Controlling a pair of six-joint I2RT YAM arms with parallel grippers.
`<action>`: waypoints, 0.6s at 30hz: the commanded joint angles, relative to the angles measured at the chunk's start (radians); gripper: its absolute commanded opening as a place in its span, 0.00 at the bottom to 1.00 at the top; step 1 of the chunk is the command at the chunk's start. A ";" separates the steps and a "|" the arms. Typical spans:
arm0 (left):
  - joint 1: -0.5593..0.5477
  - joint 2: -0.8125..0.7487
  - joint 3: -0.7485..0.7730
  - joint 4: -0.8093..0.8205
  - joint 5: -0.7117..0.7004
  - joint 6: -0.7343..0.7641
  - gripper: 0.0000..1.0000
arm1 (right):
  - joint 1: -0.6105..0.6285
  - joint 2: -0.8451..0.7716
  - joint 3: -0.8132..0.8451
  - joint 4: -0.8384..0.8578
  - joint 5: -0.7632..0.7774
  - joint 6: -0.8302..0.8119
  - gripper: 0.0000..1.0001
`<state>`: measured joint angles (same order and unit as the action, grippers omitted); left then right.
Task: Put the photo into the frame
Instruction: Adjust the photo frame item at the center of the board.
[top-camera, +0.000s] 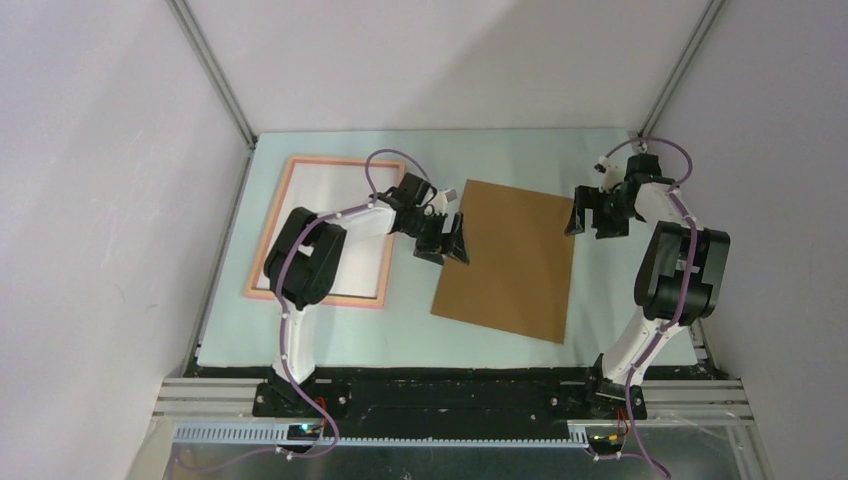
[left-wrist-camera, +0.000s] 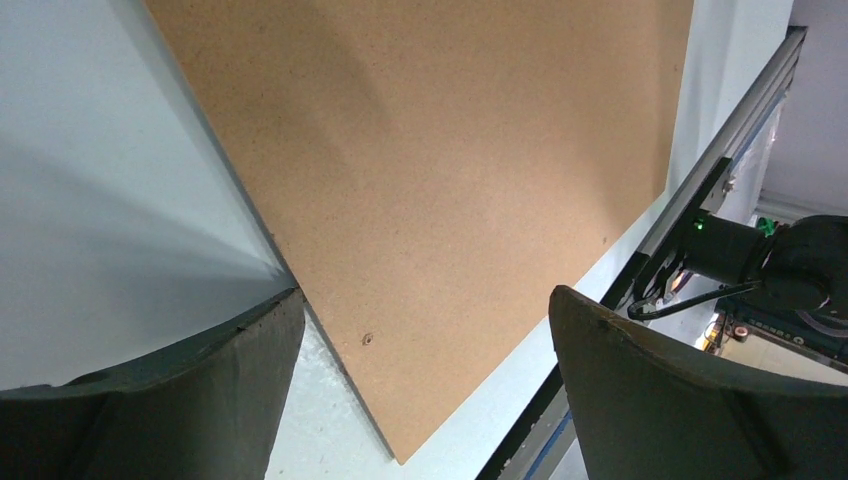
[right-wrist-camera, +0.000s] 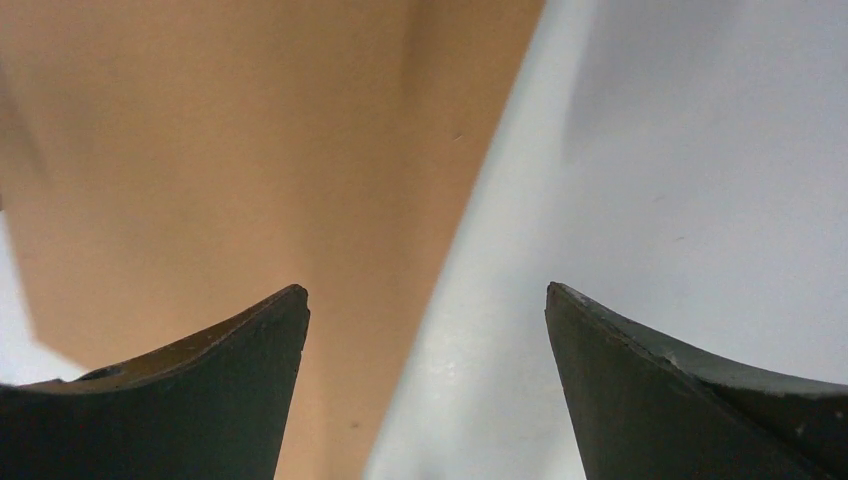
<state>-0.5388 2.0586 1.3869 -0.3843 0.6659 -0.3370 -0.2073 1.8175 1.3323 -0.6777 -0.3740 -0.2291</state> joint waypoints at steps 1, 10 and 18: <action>-0.044 -0.018 -0.046 0.018 0.020 -0.016 0.99 | -0.031 0.021 -0.019 -0.083 -0.191 0.095 0.92; -0.088 -0.055 -0.111 0.107 0.011 -0.075 0.99 | -0.052 0.106 -0.021 -0.106 -0.214 0.118 0.90; -0.069 -0.067 -0.085 0.110 -0.079 -0.087 1.00 | -0.082 0.144 -0.024 -0.111 -0.200 0.099 0.89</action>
<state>-0.6201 2.0205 1.2968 -0.2680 0.6765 -0.4191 -0.2707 1.9377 1.3087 -0.7734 -0.5655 -0.1261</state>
